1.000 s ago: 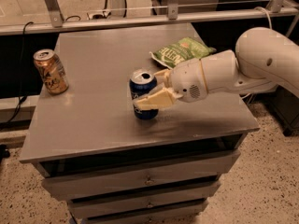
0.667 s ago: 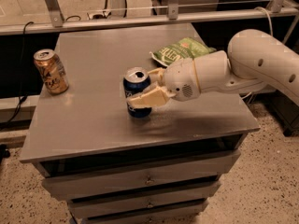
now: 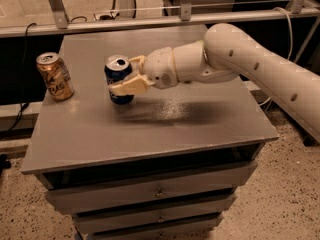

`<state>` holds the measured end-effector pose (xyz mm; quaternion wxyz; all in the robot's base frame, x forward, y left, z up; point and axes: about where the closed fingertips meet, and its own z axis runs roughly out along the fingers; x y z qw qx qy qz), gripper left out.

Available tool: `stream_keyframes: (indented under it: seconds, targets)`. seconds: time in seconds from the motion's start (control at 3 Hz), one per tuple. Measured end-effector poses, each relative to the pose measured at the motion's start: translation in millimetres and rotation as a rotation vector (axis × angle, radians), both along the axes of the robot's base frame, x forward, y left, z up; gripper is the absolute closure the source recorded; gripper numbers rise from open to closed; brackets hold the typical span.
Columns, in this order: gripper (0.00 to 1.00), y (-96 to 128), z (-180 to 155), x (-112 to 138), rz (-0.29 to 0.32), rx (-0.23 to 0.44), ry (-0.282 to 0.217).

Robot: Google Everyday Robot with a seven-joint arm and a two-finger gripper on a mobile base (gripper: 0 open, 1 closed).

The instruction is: Move pepsi can near orange can

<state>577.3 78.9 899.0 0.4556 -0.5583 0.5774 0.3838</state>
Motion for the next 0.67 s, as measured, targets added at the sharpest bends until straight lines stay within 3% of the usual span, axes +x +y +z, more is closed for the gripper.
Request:
stream_keyframes:
  seconds: [0.67]
  targets:
    - [1.00,51.5,-11.6,49.0,0.051,0.052,-0.012]
